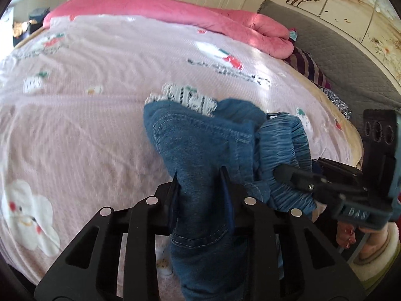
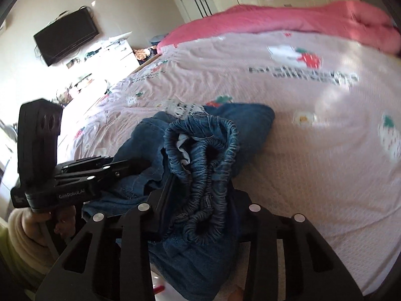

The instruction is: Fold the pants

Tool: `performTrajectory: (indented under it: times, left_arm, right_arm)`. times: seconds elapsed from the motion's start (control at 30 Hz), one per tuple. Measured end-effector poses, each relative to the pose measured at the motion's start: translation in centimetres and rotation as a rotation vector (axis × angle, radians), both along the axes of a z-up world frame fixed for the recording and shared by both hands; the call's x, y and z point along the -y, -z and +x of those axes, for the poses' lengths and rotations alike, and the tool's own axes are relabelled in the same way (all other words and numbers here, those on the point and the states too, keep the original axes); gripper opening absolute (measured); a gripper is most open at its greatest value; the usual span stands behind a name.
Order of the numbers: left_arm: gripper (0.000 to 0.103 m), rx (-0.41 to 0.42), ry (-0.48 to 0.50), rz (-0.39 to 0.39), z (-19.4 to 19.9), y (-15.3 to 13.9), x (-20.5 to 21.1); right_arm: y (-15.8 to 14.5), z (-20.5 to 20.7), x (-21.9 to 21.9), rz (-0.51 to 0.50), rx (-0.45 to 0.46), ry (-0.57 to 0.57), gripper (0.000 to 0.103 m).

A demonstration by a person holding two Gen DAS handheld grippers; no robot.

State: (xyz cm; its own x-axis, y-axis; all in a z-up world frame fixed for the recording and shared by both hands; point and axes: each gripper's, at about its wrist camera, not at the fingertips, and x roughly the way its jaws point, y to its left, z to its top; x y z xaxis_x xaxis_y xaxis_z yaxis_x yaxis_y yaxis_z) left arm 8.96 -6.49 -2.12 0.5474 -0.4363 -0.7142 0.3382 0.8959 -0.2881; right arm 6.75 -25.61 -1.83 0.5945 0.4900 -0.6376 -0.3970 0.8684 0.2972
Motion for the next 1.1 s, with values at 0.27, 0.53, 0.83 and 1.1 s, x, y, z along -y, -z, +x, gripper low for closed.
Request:
performTrajectory:
  times: [0.27, 0.53, 0.83, 1.1]
  left_arm:
    - [0.018, 0.123, -0.038, 0.009, 3.6, -3.1, 0.9]
    - [0.018, 0.012, -0.080, 0.062, 8.7, 0.5, 1.7]
    - [0.034, -0.001, -0.108, 0.076, 8.2, 1.7, 1.3]
    - [0.045, 0.054, -0.109, 0.108, 6.5, 0.3, 0.8]
  right_arm:
    - [-3.1, 4.1, 0.4, -0.030, 0.118, 0.038, 0.035]
    - [1.3, 10.2, 2.0, 0.015, -0.078, 0.101, 0.037]
    - [2.8, 10.1, 3.1, 0.071, -0.138, 0.156, 0.050]
    - [0.9, 7.7, 3.6, 0.039, -0.084, 0.181, 0.062]
